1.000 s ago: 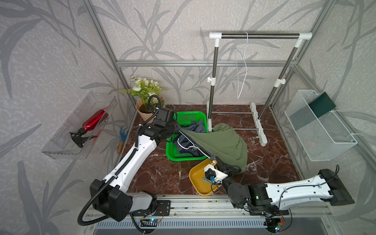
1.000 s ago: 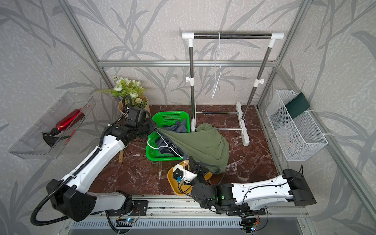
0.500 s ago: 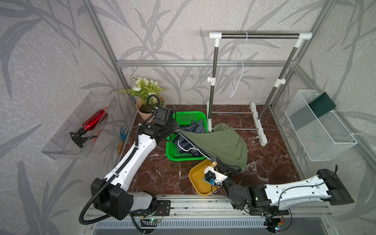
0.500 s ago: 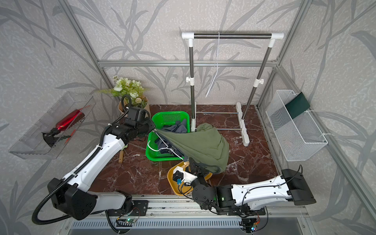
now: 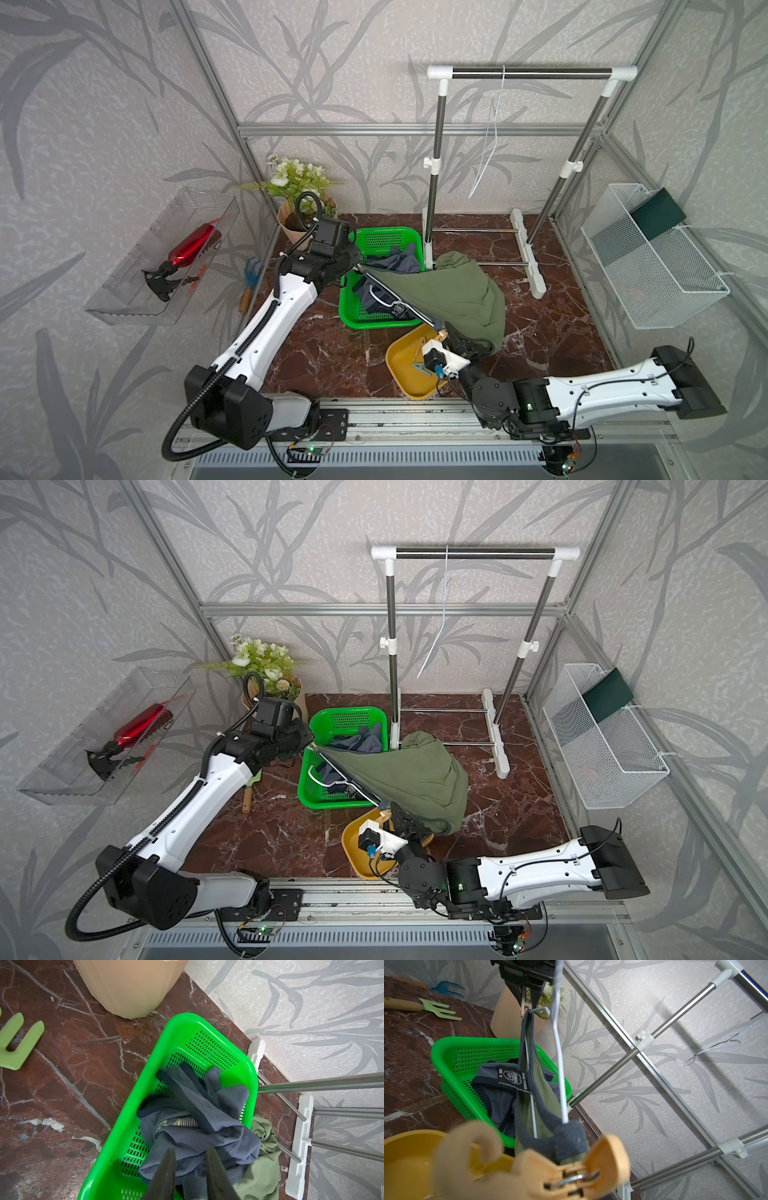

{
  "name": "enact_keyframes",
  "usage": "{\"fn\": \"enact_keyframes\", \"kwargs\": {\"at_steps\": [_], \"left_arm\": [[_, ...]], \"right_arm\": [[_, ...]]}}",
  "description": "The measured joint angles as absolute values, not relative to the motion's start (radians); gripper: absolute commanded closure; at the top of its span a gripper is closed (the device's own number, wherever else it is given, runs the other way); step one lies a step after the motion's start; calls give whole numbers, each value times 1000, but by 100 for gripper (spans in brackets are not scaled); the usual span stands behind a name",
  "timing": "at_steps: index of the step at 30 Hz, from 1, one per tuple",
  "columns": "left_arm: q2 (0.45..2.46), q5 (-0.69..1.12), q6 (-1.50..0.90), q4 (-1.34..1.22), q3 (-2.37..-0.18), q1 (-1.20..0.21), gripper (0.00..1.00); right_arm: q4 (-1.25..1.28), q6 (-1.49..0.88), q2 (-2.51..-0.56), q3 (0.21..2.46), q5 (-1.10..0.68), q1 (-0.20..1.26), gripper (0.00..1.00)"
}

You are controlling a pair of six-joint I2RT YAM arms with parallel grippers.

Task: Remove the clothespins securing tank tops to the hanger
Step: Remove the clothespin from the hanger, then place the clothespin in the storage box.

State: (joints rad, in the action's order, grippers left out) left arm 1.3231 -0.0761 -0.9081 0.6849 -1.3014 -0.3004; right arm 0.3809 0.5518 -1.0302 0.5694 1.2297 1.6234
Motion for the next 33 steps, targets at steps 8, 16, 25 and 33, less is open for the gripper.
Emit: {"fn": "enact_keyframes", "kwargs": {"at_steps": [8,16,25,33], "left_arm": [[1286,17,-826,694,-1316,-293,84],[1302,156,-823,647,-1200,-469,84],[1312,208,-887,487,-1005,-743,84],[1396,197,-950,328,-883,-922,82]], "right_arm": [[134,387,-804,572,1174,1501,100],[-98,263,-759,673,939,1174,100],[-204,188,-860,787,714,930,100],[-241,142,-889,818,622,892,100]]}}
